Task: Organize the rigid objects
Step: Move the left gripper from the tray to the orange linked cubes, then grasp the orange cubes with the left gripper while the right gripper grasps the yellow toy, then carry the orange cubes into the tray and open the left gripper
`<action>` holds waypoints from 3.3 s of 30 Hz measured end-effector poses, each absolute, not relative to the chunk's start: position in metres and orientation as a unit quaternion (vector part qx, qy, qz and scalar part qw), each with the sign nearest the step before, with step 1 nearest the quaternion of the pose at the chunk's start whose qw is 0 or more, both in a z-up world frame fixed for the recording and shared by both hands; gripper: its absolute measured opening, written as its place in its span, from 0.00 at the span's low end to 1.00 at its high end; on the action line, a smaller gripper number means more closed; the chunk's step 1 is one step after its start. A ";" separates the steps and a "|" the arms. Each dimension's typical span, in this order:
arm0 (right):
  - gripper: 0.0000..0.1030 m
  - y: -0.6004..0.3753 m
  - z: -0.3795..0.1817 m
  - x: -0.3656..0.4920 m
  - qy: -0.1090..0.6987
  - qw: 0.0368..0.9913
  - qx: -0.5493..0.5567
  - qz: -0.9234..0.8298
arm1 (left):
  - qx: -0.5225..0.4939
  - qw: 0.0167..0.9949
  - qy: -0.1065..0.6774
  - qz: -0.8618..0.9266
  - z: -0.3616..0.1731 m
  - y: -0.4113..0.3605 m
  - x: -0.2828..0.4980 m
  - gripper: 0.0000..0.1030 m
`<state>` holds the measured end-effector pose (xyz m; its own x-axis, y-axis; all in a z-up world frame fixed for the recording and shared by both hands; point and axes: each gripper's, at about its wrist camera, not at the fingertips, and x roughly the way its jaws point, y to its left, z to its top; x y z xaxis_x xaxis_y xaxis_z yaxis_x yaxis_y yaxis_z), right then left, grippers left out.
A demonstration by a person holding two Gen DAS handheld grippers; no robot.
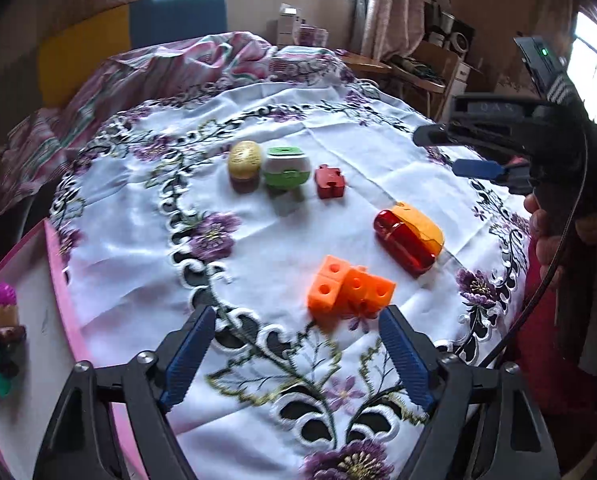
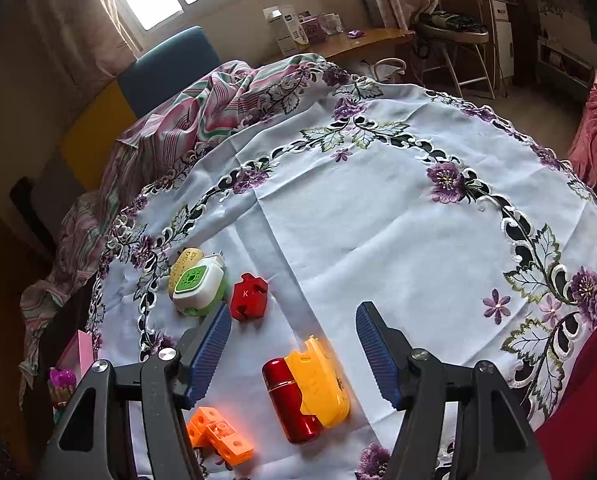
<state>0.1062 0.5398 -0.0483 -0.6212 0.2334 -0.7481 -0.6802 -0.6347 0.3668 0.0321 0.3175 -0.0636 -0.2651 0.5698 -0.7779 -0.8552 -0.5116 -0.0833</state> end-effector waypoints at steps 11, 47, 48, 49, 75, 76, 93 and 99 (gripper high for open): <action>0.64 0.545 -0.053 0.108 0.350 0.266 -0.337 0.833 | -0.399 0.494 0.227 0.738 -0.101 0.369 0.022 0.90; 0.36 0.524 -0.110 0.061 0.271 0.252 -0.536 0.759 | -0.408 0.446 0.083 0.792 -0.055 0.257 0.005 0.58; 0.34 0.523 -0.111 0.060 0.268 0.251 -0.538 0.759 | -0.408 0.445 0.081 0.793 -0.055 0.255 0.005 0.58; 0.34 0.522 -0.112 0.059 0.266 0.251 -0.542 0.757 | -0.408 0.442 0.079 0.795 -0.054 0.253 0.004 0.58; 0.27 0.511 -0.113 0.051 0.209 0.259 -0.560 0.758 | -0.386 0.219 0.049 0.895 -0.024 0.114 -0.039 0.58; 0.27 0.511 -0.112 0.051 0.208 0.259 -0.560 0.759 | -0.388 0.213 0.045 0.895 -0.025 0.109 -0.041 0.58; 0.27 0.507 -0.110 0.052 0.202 0.251 -0.560 0.764 | -0.432 0.153 -0.058 0.887 -0.047 0.009 -0.063 0.58; 0.27 0.510 -0.104 0.051 0.201 0.243 -0.559 0.766 | -0.437 0.175 -0.033 0.882 -0.055 0.028 -0.070 0.58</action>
<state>0.0513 0.5099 -0.1038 -0.2554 0.1477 -0.9555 -0.5984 -0.8004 0.0362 -0.0702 0.0280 -0.0553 -0.5574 0.3363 -0.7591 -0.2795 -0.9369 -0.2099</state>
